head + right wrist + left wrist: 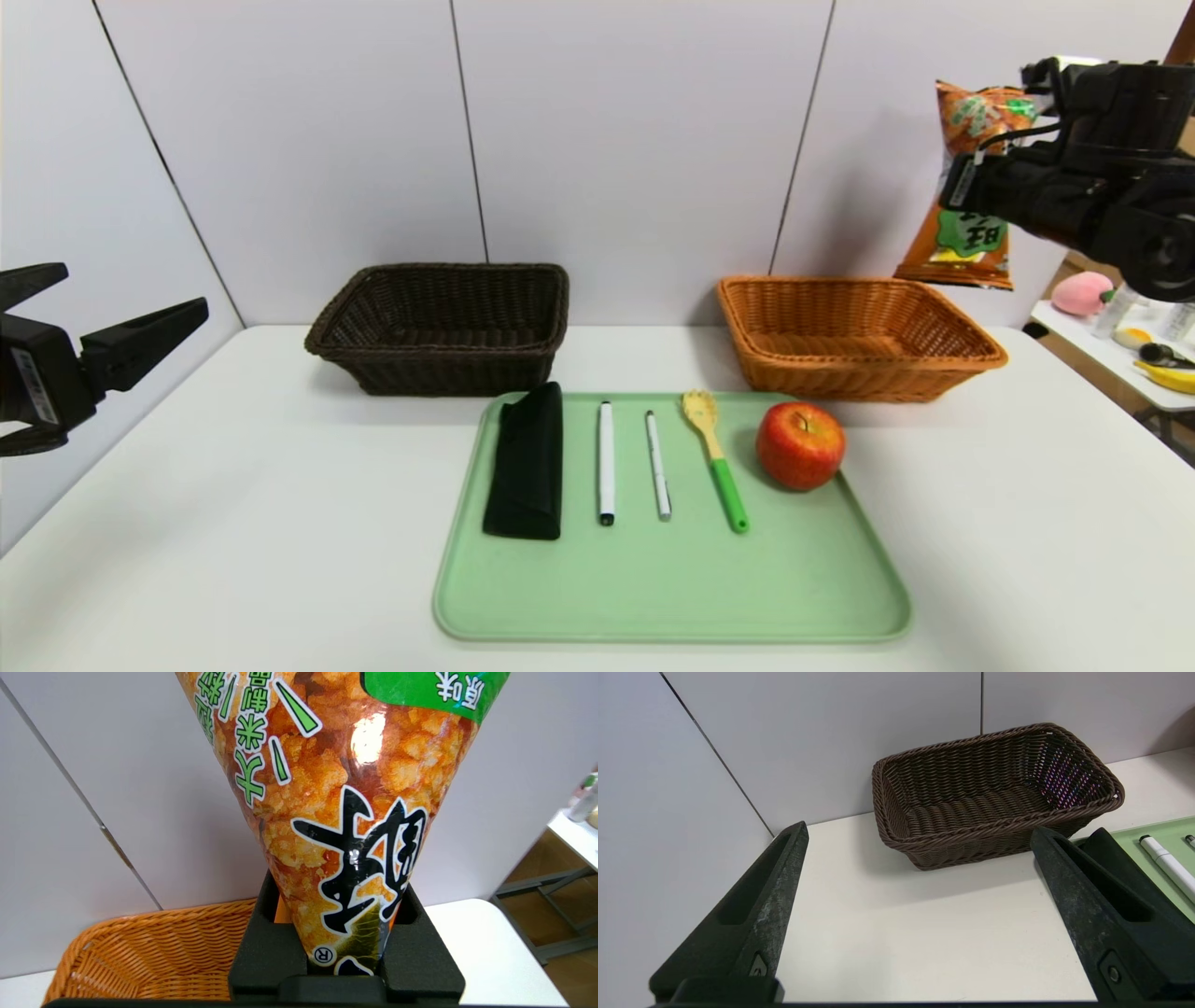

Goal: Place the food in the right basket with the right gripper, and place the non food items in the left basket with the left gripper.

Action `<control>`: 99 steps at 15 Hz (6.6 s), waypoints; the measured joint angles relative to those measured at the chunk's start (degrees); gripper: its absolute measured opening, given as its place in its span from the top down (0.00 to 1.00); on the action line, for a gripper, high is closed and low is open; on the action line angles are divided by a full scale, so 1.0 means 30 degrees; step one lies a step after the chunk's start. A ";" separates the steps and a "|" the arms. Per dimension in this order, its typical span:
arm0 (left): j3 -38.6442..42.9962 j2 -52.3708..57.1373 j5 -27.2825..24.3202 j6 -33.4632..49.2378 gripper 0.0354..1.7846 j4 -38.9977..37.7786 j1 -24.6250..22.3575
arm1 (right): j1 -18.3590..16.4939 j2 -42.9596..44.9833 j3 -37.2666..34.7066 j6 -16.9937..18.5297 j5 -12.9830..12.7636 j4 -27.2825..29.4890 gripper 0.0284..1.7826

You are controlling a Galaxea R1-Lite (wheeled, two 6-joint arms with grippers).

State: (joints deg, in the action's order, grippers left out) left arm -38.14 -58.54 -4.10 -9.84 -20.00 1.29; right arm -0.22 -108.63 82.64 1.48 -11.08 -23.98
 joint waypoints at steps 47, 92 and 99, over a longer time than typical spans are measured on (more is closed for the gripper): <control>0.0963 0.0423 -0.0187 0.0049 0.06 -0.0028 -0.0630 | 0.9175 0.7152 -0.7006 0.1325 -0.0642 0.9838 0.06; 0.1772 0.0764 -0.0175 0.0081 0.06 -0.0028 -0.0622 | 0.6502 0.5616 -0.4531 -0.1158 -0.0394 0.5230 0.32; 0.1776 0.0833 -0.0130 0.0049 0.06 0.0000 -0.0630 | 0.4681 0.0756 0.1443 -0.0447 0.0232 0.9297 0.32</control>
State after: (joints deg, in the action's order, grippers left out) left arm -32.82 -56.04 -4.49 -9.69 -20.00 -0.60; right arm 13.82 -106.36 86.97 0.13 -10.39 3.91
